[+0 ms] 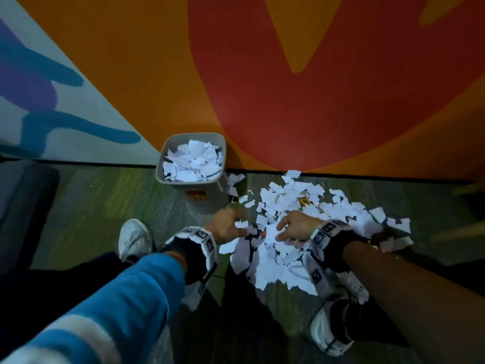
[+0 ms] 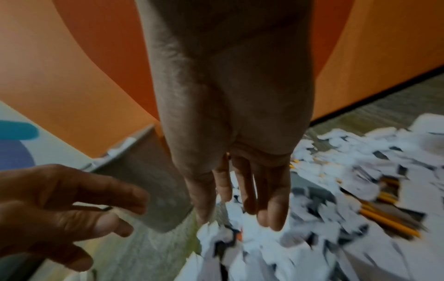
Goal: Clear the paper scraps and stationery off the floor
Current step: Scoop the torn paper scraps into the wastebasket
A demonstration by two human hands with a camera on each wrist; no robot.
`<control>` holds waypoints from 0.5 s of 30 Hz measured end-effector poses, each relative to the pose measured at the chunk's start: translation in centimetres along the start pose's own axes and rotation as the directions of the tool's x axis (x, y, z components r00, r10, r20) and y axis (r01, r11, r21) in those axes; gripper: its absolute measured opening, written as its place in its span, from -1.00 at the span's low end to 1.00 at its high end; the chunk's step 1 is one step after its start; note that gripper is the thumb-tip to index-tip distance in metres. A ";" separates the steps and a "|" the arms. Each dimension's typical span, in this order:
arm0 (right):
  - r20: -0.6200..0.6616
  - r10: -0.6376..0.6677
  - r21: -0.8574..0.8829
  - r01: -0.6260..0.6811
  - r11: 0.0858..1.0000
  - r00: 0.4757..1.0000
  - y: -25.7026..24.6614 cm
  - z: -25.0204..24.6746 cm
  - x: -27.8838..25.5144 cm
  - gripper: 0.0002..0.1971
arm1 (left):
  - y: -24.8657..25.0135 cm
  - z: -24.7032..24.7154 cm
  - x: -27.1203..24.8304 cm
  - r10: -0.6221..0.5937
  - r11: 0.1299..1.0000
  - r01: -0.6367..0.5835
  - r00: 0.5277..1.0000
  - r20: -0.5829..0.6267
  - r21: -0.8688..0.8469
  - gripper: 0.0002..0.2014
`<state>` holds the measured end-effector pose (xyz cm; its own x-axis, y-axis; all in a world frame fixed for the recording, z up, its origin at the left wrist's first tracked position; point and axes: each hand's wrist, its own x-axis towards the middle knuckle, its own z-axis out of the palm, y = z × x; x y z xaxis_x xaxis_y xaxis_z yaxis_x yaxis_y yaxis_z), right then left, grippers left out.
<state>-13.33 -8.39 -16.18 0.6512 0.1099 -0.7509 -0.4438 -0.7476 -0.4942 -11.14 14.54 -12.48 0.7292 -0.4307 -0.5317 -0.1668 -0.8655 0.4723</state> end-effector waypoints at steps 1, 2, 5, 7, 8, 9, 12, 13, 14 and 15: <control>-0.014 0.033 -0.047 -0.033 0.998 0.999 1.4 0.7 1.4 -0.49 | -0.9 1.7 1.1 -0.028 0.999 0.028 1.000 0.012 -0.023 -0.52; -0.018 0.050 -0.082 -0.051 0.995 0.999 2.7 1.5 2.6 -0.42 | -2.0 3.3 2.2 -0.054 0.997 0.056 0.998 0.032 -0.049 -0.47; -0.091 0.058 -0.088 -0.066 0.994 0.994 5.6 3.2 5.7 -0.24 | -4.2 7.4 5.2 -0.113 0.980 0.130 0.987 0.117 -0.148 -0.32; -0.171 0.066 -0.092 -0.083 0.992 0.983 7.0 4.0 7.4 -0.07 | -4.8 9.6 6.9 -0.106 0.968 0.130 0.987 0.121 -0.213 -0.22; -0.176 0.067 -0.103 -0.086 0.991 0.982 8.5 4.4 9.4 -0.01 | -5.0 11.5 8.6 -0.086 0.959 0.112 0.990 0.110 -0.261 -0.14; -0.178 0.063 -0.122 -0.086 0.989 0.982 9.3 4.8 10.3 0.02 | -5.1 12.8 9.7 -0.070 0.957 0.091 0.994 0.086 -0.276 -0.06; -0.211 0.037 -0.196 -0.080 0.977 0.977 10.4 6.0 11.2 0.11 | -4.5 15.7 11.5 -0.004 0.989 0.014 0.998 0.066 -0.150 0.04; -0.220 0.025 -0.240 -0.079 0.968 0.975 10.8 6.2 11.7 0.11 | -4.4 16.8 12.5 -0.014 0.996 0.021 0.996 0.088 -0.086 0.07; -0.230 0.002 -0.270 -0.066 0.961 0.973 11.3 6.7 12.1 0.08 | -4.0 17.6 12.9 -0.039 0.998 0.045 0.993 0.108 -0.045 0.11; -0.228 -0.012 -0.279 -0.053 0.959 0.974 11.4 7.1 11.9 0.04 | -3.9 18.7 13.3 -0.081 0.996 0.084 0.989 0.128 -0.019 0.15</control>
<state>-15.02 -10.97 -33.92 0.7798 -0.0332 -0.6252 -0.2884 -0.9054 -0.3117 -13.18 7.41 -34.56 0.6497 -0.3887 -0.6533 -0.0925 -0.8935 0.4395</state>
